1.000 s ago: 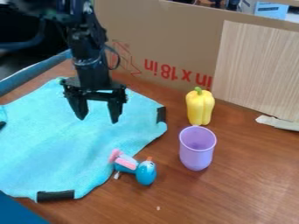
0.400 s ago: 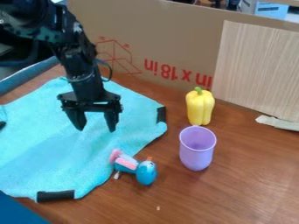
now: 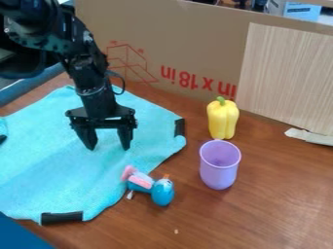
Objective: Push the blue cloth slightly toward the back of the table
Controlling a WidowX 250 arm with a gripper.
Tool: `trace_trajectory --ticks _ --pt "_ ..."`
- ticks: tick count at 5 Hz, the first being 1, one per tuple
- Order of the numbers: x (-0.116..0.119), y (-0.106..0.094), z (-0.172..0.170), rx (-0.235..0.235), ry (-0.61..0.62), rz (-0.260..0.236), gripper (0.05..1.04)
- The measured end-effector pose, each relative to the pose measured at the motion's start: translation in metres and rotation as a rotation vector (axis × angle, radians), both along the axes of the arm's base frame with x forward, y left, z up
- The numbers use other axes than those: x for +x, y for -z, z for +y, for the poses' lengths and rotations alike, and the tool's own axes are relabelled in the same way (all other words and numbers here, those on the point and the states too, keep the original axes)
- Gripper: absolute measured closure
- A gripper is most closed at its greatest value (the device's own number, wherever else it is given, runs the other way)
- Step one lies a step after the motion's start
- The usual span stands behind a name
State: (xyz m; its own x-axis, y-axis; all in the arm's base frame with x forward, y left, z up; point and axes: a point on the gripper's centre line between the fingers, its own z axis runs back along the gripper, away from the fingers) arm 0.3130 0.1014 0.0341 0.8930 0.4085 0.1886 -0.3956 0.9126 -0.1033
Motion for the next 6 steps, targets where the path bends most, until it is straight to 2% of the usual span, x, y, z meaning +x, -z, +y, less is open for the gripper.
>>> trace_trajectory --ticks 2,6 --pt "0.013 0.009 0.02 -0.019 -0.095 -0.014 0.084" --pt "0.033 0.008 0.031 -0.038 -0.239 -0.062 0.084"
